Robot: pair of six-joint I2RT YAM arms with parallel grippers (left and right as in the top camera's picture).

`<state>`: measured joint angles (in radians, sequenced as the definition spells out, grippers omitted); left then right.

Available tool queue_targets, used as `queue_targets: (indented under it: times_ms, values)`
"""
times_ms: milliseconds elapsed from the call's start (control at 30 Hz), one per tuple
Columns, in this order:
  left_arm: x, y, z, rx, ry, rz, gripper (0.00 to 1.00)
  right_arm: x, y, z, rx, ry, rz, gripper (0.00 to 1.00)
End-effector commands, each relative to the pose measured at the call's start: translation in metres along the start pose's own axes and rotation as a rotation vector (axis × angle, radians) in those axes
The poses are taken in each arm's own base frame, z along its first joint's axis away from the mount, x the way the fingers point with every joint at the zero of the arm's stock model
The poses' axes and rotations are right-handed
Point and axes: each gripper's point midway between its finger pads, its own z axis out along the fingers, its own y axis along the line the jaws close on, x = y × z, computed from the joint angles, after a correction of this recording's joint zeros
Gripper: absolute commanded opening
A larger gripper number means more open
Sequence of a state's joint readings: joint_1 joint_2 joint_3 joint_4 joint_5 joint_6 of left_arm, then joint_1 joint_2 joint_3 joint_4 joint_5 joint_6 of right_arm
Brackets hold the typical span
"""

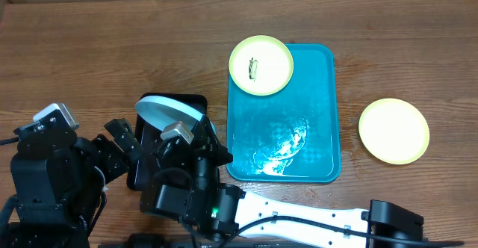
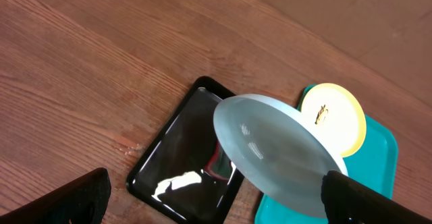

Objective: Clean dirty plates on tray and stack at the side
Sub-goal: 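Lift the white plate with right gripper and tilt it over black tray, then carry the white plate right and stack it on the yellow plate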

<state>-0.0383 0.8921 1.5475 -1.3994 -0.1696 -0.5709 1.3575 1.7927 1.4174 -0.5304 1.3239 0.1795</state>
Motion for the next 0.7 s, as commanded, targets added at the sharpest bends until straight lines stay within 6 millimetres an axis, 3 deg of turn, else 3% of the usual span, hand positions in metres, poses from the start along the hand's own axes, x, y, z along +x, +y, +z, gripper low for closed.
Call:
queue_targets:
  times_ms: [0,500,667]
  values:
    - [-0.004,0.004,-0.002,-0.018,-0.02,-0.015,1.0,-0.012,-0.01,-0.005,0.016,-0.02,0.041,0.04]
    - [-0.004,0.004,-0.002,-0.018,-0.02,-0.015,1.0,-0.012,-0.011,-0.003,0.018,-0.017,0.048,0.04]
    - [-0.004,0.004,-0.002,-0.018,-0.02,-0.015,1.0,0.01,0.009,0.018,-0.153,0.111,0.16,0.04]
